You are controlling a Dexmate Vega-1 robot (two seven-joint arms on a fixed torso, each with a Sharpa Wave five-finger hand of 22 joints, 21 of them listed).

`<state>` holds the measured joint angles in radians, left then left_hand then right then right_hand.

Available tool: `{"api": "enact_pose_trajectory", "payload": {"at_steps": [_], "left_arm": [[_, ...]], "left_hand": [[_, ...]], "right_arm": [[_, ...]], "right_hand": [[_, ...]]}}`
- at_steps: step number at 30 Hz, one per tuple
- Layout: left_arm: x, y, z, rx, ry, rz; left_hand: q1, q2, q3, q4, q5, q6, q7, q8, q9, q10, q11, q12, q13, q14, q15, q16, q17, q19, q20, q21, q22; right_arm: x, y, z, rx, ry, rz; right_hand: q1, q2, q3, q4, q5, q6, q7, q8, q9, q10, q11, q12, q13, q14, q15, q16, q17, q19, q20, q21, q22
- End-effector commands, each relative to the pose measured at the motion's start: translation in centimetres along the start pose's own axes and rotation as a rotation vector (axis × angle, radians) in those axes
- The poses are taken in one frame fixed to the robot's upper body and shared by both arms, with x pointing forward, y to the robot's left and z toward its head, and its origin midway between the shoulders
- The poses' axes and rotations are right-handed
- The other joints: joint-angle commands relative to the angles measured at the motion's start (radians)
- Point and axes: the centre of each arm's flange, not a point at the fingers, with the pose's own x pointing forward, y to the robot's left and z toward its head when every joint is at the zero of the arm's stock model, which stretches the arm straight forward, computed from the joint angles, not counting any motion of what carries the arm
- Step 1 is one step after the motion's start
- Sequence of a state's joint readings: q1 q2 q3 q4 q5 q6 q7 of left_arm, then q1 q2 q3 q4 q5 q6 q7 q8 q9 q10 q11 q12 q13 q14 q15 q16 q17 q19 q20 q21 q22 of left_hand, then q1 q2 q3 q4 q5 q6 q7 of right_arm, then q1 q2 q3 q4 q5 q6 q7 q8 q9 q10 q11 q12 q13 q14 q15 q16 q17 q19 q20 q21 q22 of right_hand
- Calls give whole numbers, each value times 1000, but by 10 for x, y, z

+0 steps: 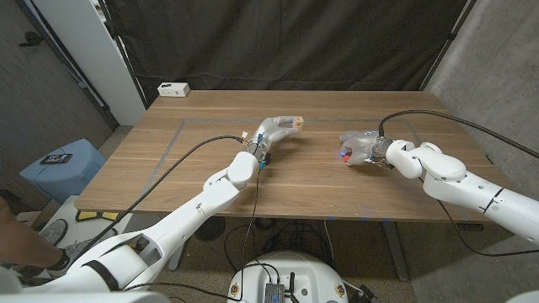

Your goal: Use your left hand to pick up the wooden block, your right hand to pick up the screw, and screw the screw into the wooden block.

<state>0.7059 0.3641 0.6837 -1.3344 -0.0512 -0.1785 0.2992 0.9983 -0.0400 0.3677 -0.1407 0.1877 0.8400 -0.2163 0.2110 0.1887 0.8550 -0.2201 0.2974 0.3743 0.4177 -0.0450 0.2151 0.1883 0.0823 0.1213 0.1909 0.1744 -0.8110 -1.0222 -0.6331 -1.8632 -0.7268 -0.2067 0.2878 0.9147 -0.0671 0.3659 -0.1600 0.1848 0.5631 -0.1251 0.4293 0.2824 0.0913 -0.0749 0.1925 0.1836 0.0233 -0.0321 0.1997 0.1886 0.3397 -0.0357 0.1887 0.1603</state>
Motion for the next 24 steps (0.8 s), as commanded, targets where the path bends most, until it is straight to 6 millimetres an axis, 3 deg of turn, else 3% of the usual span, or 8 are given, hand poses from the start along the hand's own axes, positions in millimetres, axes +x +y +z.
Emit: {"api": "enact_pose_trajectory", "payload": {"at_steps": [1,24], "left_arm": [[-2,-1,0,1,4,-5],[-2,-1,1,3,0,-13]], "left_hand": [[1,16,0,0,-6,9,0,6,4,2,-2,-3,3,6,-101,3,4,1,6,6,4],[5,19,-4,-3,-6,9,0,5,4,2,-2,-8,5,9,-102,4,4,1,8,6,4]], "right_arm": [[1,1,1,5,2,-10],[2,-1,-1,-9,-1,-3]], "right_hand": [[6,-9,8,-1,-2,19,0,13,7,13,3,7,5,9,-33,4,4,14,0,3,5],[12,-8,17,-1,-1,21,2,26,17,27,1,7,6,17,-43,4,5,20,-6,2,5]]}}
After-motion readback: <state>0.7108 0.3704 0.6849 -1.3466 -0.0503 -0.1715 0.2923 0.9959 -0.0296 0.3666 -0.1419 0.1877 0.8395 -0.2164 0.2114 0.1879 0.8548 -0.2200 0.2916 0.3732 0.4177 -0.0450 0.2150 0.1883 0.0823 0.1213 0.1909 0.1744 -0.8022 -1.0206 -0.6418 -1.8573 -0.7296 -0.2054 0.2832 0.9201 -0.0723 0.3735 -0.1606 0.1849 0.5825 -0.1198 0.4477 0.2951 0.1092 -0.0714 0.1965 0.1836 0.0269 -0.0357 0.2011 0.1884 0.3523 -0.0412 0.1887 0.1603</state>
